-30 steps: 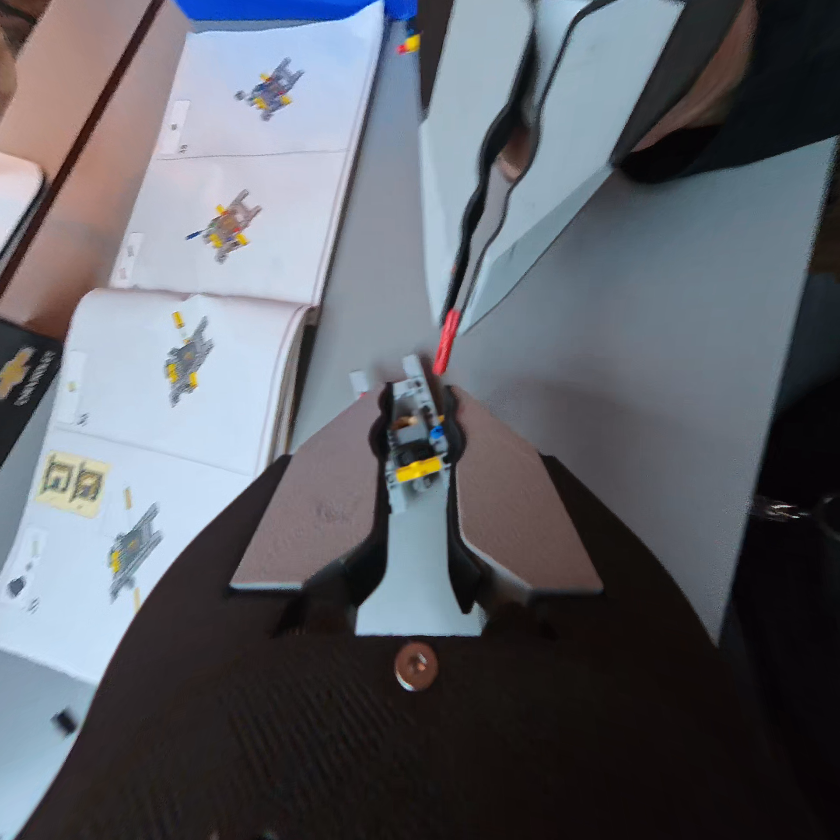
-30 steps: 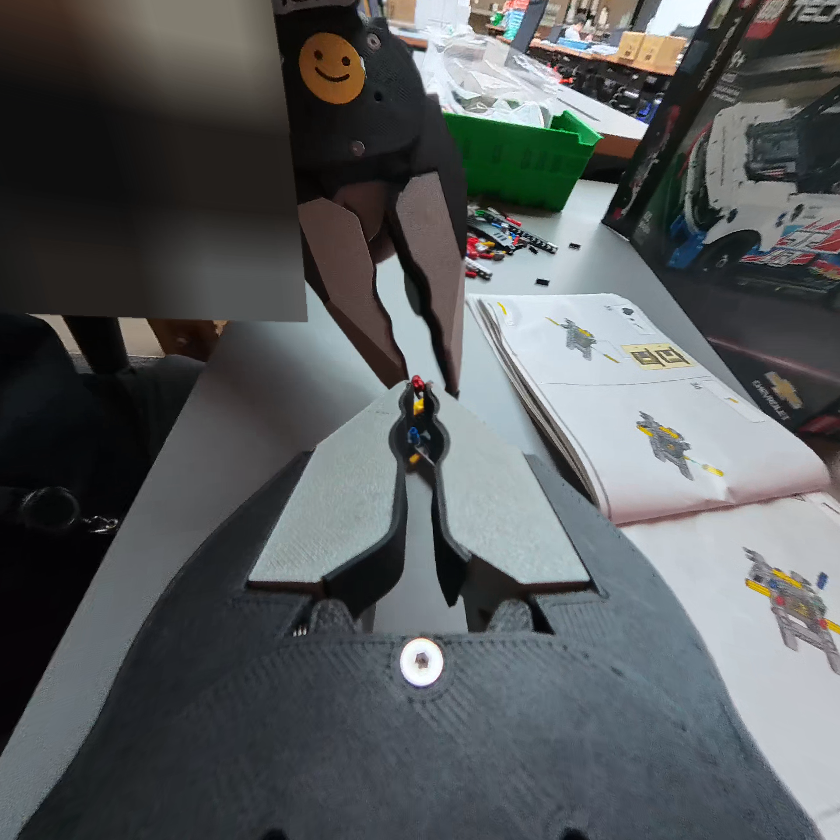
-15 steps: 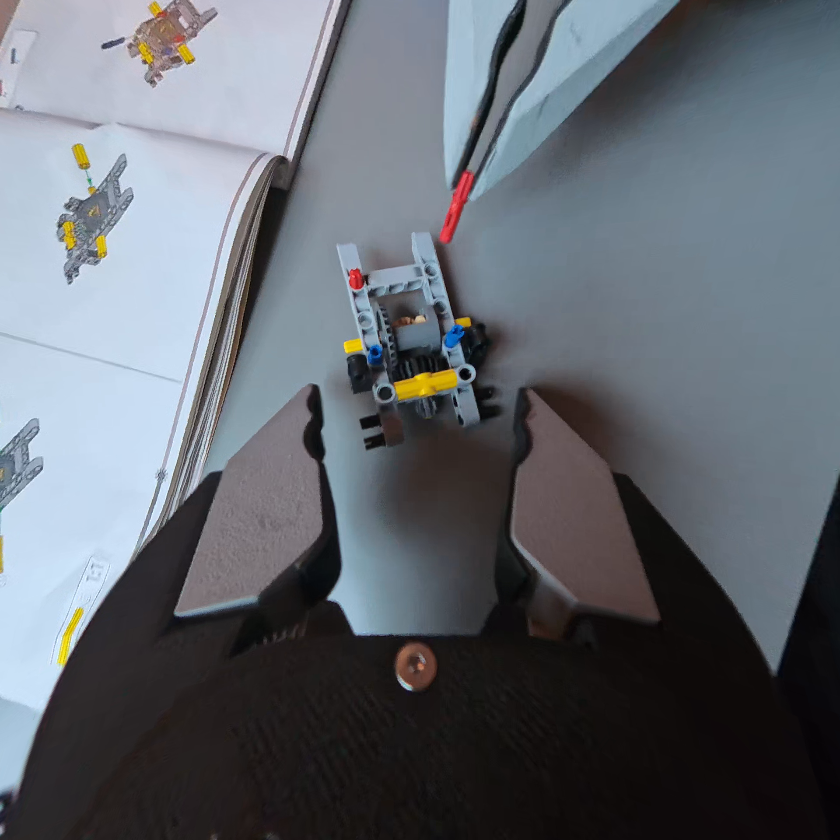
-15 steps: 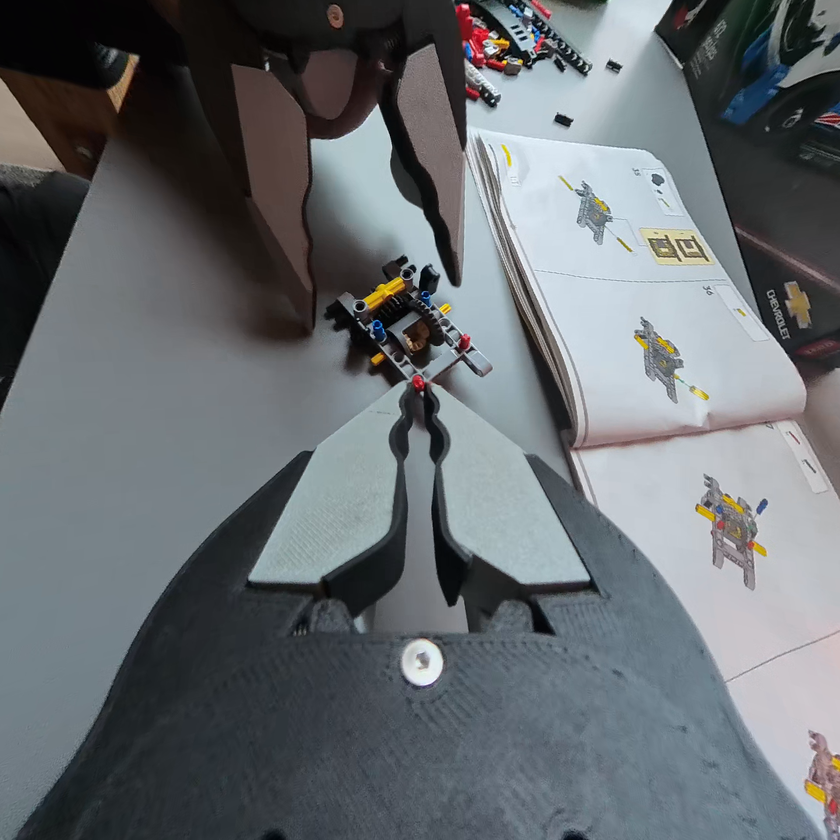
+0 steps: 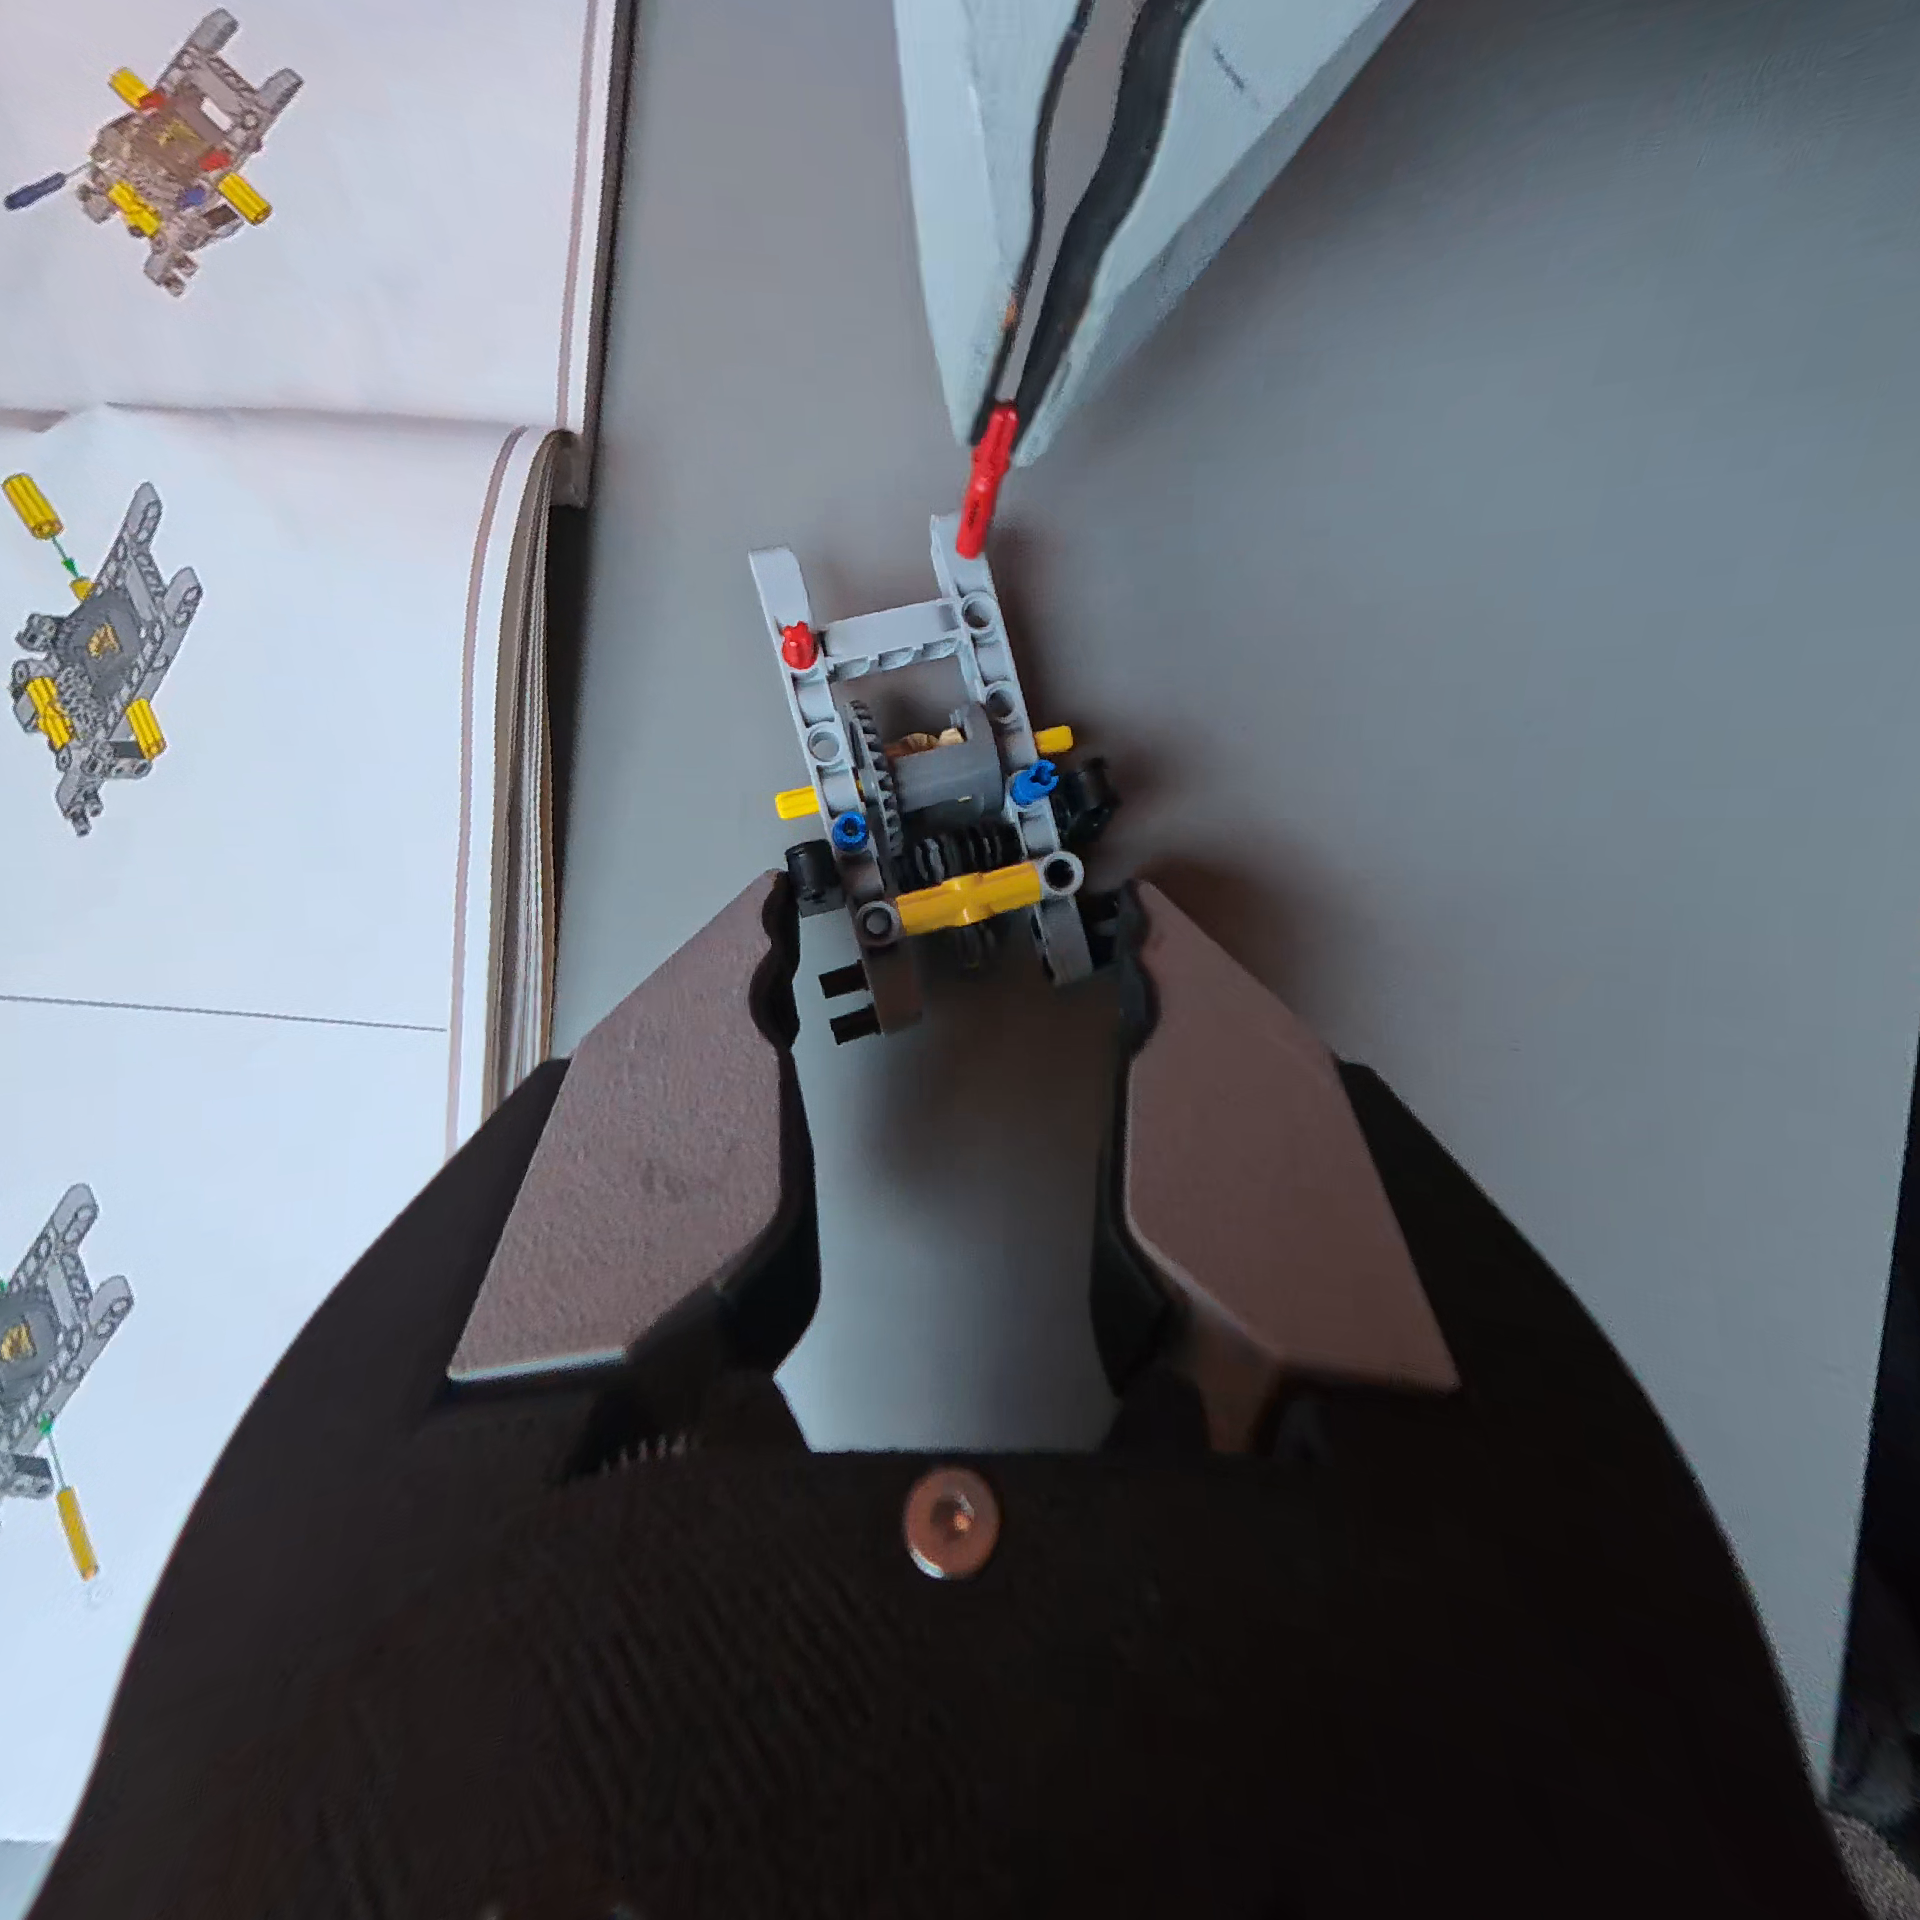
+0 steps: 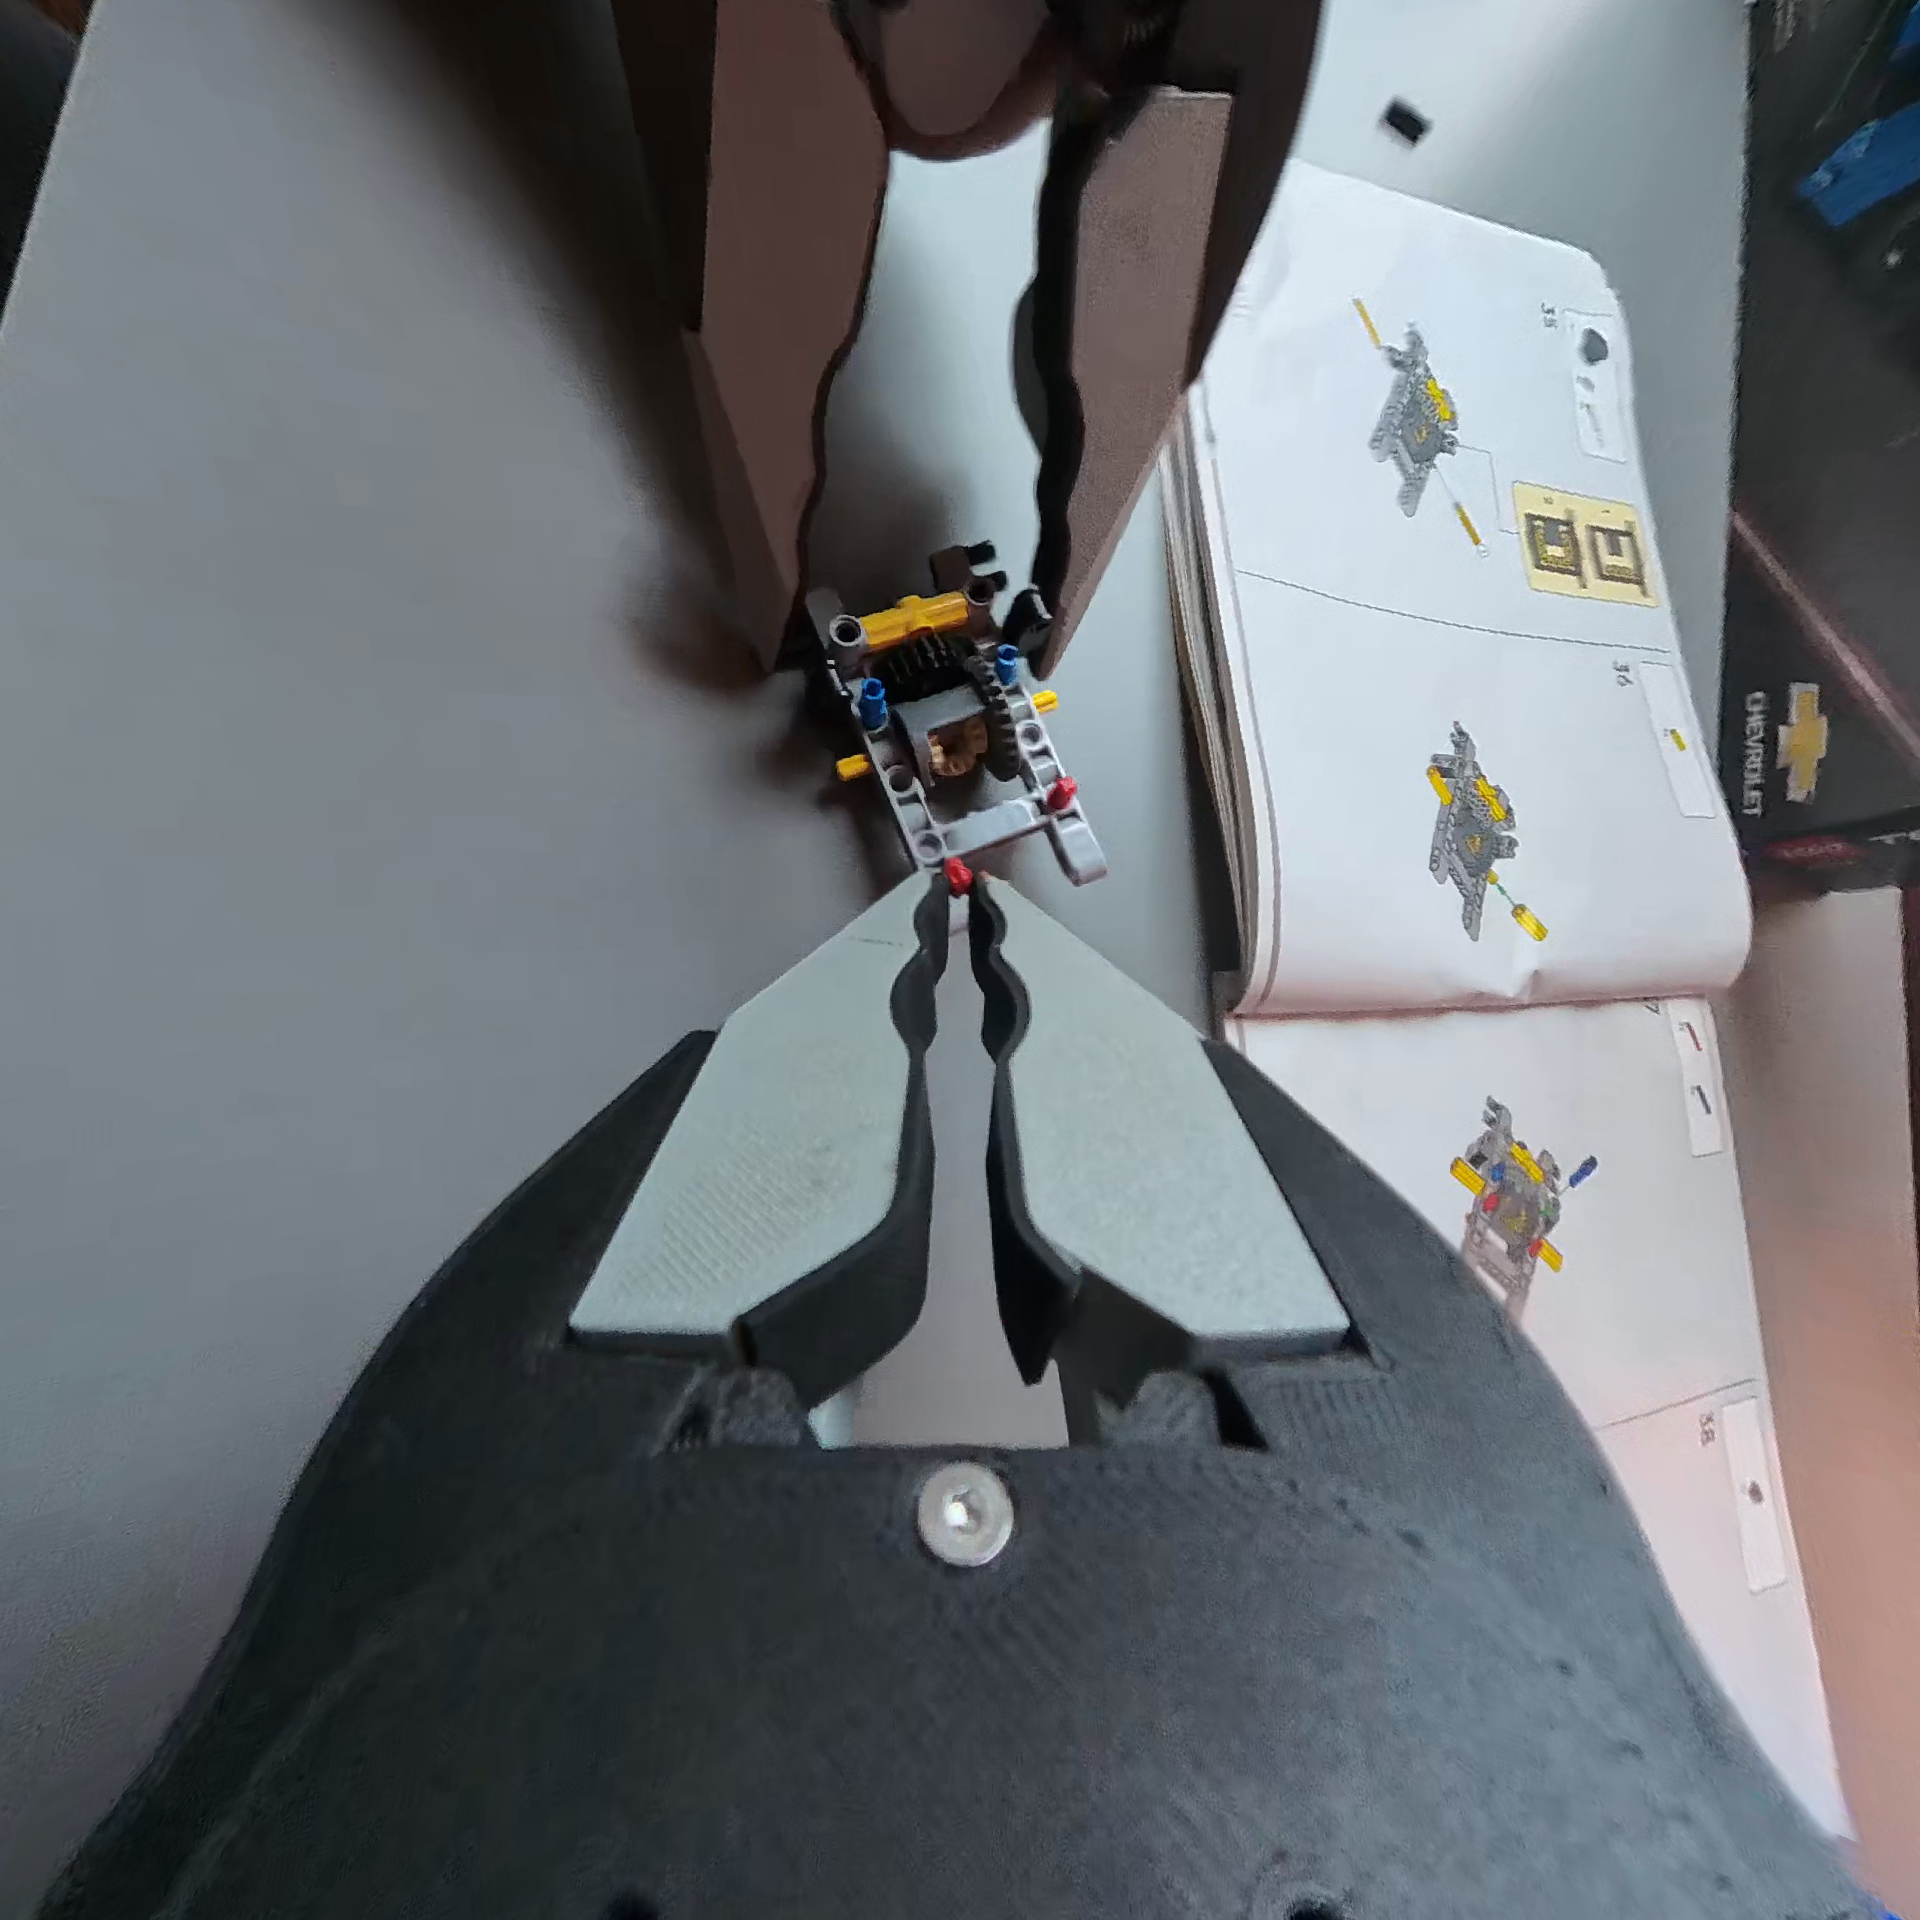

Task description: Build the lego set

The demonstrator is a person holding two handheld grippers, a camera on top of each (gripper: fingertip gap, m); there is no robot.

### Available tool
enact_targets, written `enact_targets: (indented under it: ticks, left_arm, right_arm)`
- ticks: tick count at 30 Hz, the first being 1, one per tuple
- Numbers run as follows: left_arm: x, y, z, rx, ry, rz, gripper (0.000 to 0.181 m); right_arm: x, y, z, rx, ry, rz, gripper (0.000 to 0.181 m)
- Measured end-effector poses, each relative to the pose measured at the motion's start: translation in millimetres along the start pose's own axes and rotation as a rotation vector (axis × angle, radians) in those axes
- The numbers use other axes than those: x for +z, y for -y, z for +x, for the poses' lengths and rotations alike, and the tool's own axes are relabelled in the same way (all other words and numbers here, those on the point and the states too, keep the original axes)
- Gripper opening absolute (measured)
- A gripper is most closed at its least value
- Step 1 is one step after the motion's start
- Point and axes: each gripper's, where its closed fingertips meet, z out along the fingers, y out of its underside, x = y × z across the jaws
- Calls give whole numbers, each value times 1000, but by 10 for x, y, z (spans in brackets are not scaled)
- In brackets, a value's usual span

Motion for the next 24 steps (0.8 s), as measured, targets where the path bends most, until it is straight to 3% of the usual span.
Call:
enact_targets:
  ticks: [12, 17, 24]
  left_arm:
    - [6, 22, -22, 117, -33, -27, 59]
    - [7, 59, -25, 123, -64, -17, 59]
    - [9, 79, -32, 130, -60, -3, 59]
  right_arm:
    - [124, -32, -69, -150, 9, -194, 1]
    - [135, -64, -91, -303, -16, -301, 0]
    - [144, -77, -77, -300, 53, -296, 0]
